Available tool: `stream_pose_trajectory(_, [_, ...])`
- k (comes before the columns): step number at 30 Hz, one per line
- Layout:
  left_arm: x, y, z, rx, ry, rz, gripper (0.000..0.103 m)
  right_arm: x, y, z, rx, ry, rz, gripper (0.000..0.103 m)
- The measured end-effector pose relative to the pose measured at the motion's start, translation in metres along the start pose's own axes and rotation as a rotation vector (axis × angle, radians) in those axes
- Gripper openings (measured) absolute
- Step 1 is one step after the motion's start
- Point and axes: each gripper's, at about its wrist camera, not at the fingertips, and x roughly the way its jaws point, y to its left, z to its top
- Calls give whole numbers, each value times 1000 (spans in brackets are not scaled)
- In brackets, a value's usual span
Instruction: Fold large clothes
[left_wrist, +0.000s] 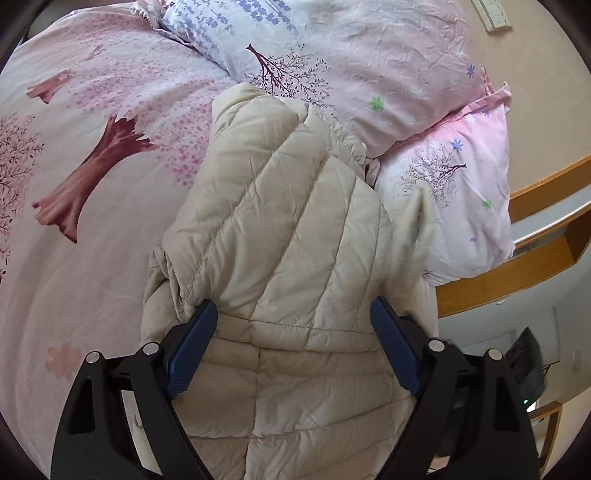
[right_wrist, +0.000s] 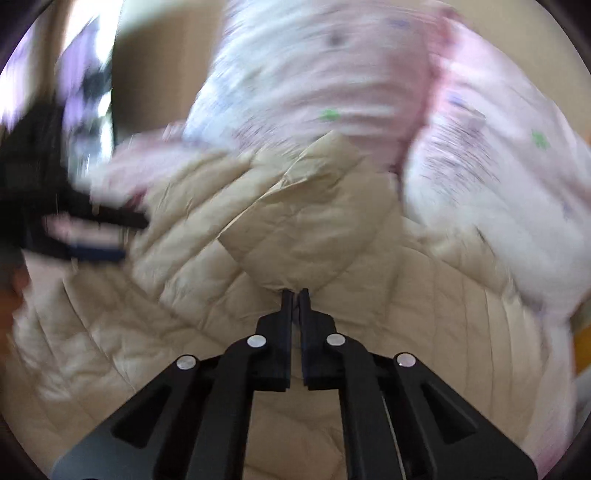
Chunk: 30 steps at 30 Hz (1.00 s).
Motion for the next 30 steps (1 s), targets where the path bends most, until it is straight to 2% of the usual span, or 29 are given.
stream_pose_trajectory(3, [2, -3, -2, 21, 0, 18, 86, -22, -44, -7, 219, -22, 50, 5])
stream_pose_trajectory(5, [3, -5, -3, 36, -2, 27, 86, -29, -76, -17, 364, -2, 111, 13])
stream_pose_trajectory(6, [2, -6, -4, 45, -2, 34, 86, -31, -90, -22, 421, 9, 150, 33])
stream_pose_trajectory(8, [2, -8, -4, 59, -1, 38, 86, -33, -117, -33, 532, 22, 234, 62])
stream_pose_trajectory(9, [1, -10, -5, 68, -1, 38, 86, -33, -126, -36, 569, 25, 258, 63])
stream_pose_trajectory(12, [-6, -16, -9, 111, -15, 39, 86, -24, -153, -48, 701, 67, 333, 63])
stream_pose_trajectory(14, [-15, -22, -14, 159, -32, 57, 87, -15, -168, -57, 791, 97, 319, 62])
stream_pose_trajectory(16, [-27, -28, -21, 216, -61, 87, 90, -8, -178, -64, 846, 114, 301, 54])
stream_pose_trajectory(17, [-32, -29, -23, 234, -72, 100, 93, -3, -180, -66, 863, 122, 301, 47])
stream_pose_trajectory(18, [-37, -31, -26, 255, -86, 116, 94, 2, -182, -68, 875, 132, 306, 31])
stream_pose_trajectory(20, [-48, -33, -32, 295, -113, 149, 96, 10, -185, -73, 885, 156, 324, 8])
stream_pose_trajectory(25, [-73, -25, -48, 340, -154, 203, 100, -16, -180, -69, 830, 56, 301, 7])
stream_pose_trajectory(30, [-88, -11, -65, 371, -190, 307, 100, -13, -179, -77, 829, 101, 249, 7])
